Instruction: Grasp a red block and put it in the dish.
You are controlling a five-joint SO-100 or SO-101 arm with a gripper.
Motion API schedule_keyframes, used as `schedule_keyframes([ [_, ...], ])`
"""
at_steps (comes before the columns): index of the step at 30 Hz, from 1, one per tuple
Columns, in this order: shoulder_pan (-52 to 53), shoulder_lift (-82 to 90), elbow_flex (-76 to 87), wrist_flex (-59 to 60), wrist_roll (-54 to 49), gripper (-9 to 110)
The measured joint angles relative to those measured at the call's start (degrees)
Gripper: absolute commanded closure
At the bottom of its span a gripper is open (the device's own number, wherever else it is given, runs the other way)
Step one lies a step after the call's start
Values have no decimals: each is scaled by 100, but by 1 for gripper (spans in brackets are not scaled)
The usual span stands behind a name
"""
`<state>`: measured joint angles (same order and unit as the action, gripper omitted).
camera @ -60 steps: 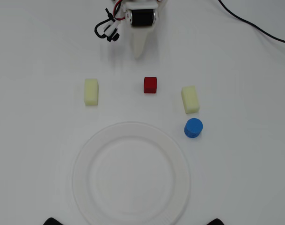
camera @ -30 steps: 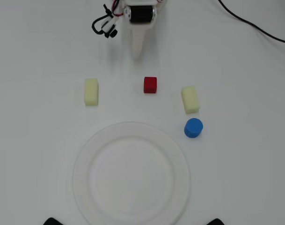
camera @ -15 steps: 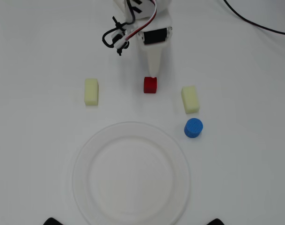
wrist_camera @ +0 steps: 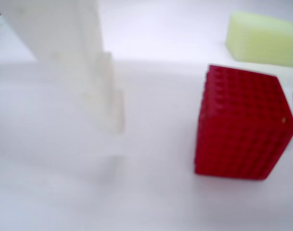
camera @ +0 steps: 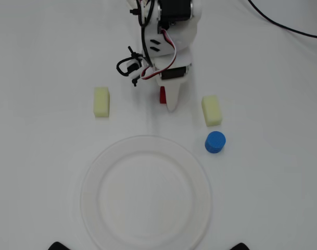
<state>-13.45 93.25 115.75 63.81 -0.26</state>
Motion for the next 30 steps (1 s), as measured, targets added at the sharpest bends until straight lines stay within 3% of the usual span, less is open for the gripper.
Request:
schedule_keyframes([
  [5,-53,-343,-264,-9,35,98],
  [17,88,-97,-396,-97,-255,101],
  [30,861,2698,1345,-3340,-2101,101],
])
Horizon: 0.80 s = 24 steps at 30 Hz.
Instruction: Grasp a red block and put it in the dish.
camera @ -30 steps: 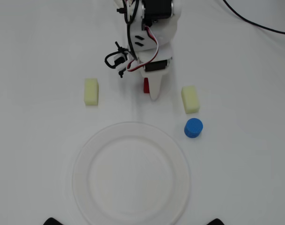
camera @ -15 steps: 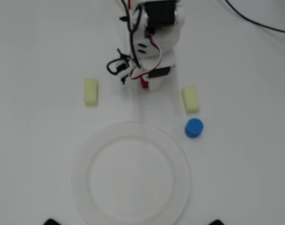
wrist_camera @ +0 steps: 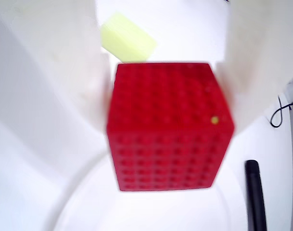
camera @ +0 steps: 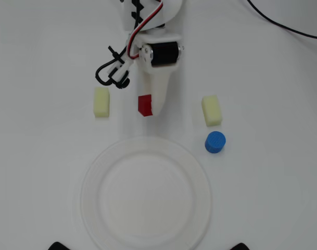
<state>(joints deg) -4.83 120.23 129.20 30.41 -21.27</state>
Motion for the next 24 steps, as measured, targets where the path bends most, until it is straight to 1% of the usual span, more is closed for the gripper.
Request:
schedule_keyframes([
  [3,105,9,18,-545,-211,101],
  [7,88,-545,-439,-712,-272,101],
  [13,193,-2021,-1705,-729,-237,101],
  [21,-88,-3595,-3015,-580,70,101],
  [24,-123,-4148,-3577,-343,299,101],
])
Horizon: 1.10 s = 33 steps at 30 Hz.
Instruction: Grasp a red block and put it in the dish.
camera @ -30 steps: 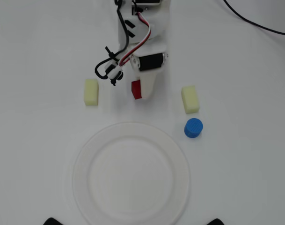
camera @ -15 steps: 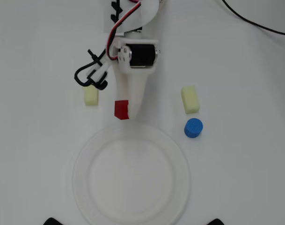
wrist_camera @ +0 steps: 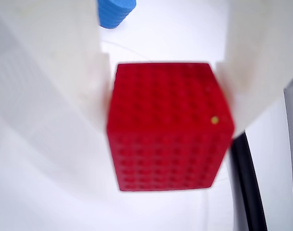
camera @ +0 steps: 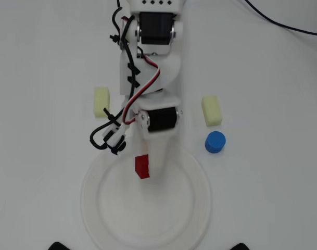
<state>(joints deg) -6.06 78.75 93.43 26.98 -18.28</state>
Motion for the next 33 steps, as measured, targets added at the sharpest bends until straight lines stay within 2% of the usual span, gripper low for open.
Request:
schedule_keyframes([
  [5,-26,-633,-606,343,229,101],
  [20,-220,-1072,-668,844,229,101],
  [33,-211,-1081,-1046,1468,-70,75],
])
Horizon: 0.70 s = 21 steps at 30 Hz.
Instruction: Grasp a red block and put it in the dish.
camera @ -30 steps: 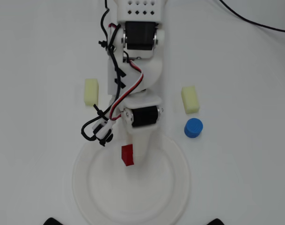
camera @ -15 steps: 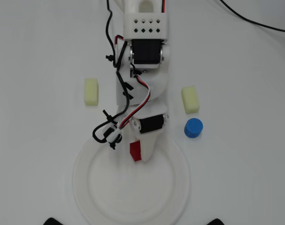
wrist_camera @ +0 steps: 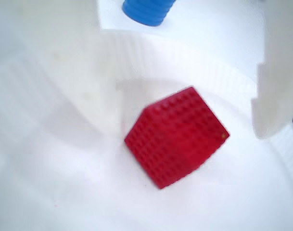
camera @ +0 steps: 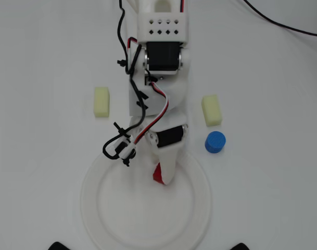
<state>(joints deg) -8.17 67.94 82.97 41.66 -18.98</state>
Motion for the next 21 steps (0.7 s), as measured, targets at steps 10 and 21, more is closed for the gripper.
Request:
schedule_keyframes([
  [10,0,413,-369,1397,149,65],
  [21,-53,3489,1389,2136,562,63],
])
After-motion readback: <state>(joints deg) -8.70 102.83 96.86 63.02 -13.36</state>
